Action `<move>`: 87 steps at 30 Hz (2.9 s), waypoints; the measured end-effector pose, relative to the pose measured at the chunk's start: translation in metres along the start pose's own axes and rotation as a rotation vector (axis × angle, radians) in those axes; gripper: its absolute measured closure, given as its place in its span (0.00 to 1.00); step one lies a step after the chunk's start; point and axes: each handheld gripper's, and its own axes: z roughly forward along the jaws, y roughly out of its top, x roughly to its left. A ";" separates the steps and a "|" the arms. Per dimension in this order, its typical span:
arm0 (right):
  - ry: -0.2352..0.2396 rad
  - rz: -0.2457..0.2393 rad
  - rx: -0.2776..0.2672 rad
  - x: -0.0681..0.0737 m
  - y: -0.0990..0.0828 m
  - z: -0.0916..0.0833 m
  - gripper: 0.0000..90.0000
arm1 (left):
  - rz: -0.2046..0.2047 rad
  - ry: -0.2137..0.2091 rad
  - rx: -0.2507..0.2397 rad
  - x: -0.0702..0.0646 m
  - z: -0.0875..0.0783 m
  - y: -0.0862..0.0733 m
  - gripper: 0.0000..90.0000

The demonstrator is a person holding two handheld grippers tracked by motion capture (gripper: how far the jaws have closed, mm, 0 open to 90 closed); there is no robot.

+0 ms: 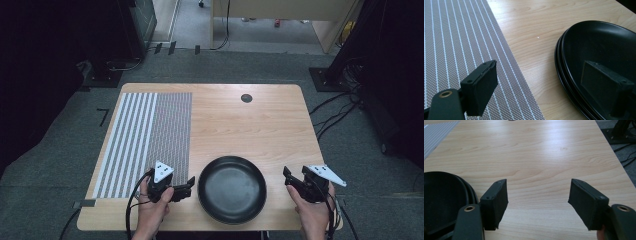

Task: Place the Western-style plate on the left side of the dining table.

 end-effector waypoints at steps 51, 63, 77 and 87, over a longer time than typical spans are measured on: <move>0.296 0.015 0.158 0.042 -0.021 0.019 0.83 | -0.007 -0.140 0.114 -0.019 0.019 -0.015 0.55; 0.298 0.090 0.187 0.041 -0.022 0.017 0.94 | -0.047 -0.201 0.155 -0.021 0.019 -0.016 0.66; 0.352 0.173 0.172 0.038 -0.028 0.020 0.95 | -0.062 -0.215 0.174 -0.021 0.019 -0.016 0.70; 0.419 0.205 0.200 0.044 -0.033 0.024 0.95 | -0.069 -0.210 0.163 -0.006 0.007 -0.007 0.75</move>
